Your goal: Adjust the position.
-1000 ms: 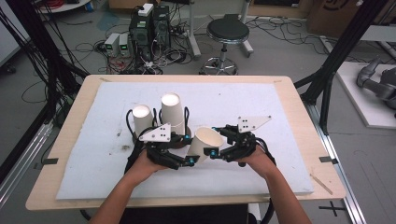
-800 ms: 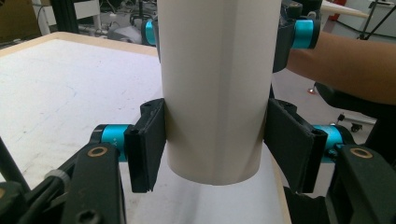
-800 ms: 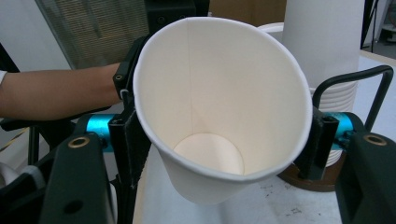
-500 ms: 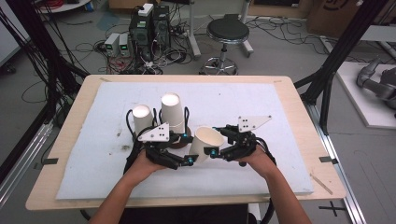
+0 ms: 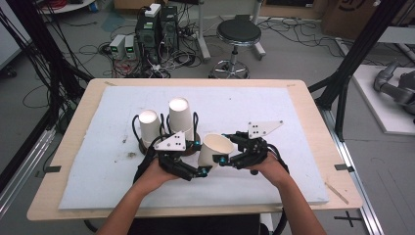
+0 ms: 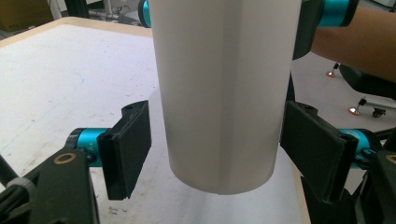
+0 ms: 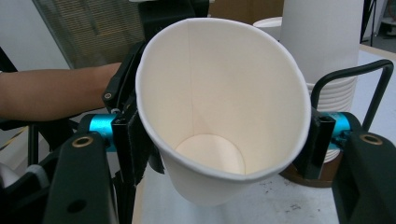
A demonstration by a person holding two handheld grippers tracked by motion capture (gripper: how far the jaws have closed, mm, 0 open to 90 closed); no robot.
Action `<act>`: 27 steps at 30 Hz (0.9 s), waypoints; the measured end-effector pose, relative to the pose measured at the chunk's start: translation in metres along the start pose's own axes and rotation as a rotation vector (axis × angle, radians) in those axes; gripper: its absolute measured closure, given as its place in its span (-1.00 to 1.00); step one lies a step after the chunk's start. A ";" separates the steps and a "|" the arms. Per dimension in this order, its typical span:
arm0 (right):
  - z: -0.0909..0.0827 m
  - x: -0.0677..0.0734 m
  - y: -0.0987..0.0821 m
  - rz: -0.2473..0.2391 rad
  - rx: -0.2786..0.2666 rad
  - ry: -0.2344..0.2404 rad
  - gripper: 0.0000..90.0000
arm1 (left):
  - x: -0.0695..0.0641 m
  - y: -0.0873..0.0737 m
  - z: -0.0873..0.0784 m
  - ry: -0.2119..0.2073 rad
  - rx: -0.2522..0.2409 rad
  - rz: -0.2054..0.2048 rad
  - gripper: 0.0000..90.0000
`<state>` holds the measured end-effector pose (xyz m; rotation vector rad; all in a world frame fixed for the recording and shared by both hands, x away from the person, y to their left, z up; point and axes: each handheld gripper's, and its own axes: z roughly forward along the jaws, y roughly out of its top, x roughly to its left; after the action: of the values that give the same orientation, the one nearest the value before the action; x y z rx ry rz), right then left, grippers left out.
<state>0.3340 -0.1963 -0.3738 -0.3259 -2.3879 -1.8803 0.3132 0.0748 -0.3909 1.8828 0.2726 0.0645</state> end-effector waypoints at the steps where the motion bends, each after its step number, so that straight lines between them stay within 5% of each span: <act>1: 0.000 0.000 0.000 0.006 0.006 0.004 -0.23 | 0.000 0.000 0.000 -0.003 -0.001 -0.001 -0.40; 9: 0.002 0.001 0.000 0.004 0.016 0.006 -0.24 | -0.001 0.000 -0.001 -0.020 0.005 0.018 -0.21; 13: 0.004 0.001 0.001 0.038 -0.027 -0.020 -0.61 | 0.000 0.001 -0.002 -0.008 -0.018 0.012 -0.20; 21: 0.006 0.002 0.000 0.058 -0.099 -0.060 -0.62 | 0.002 0.001 -0.007 0.007 -0.109 -0.017 -0.20; 27: 0.012 0.003 -0.001 0.041 -0.108 -0.056 -0.59 | 0.001 0.000 -0.006 0.013 -0.119 -0.009 -0.20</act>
<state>0.3316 -0.1843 -0.3768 -0.4379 -2.2999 -2.0120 0.3130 0.0809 -0.3891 1.7638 0.2805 0.0850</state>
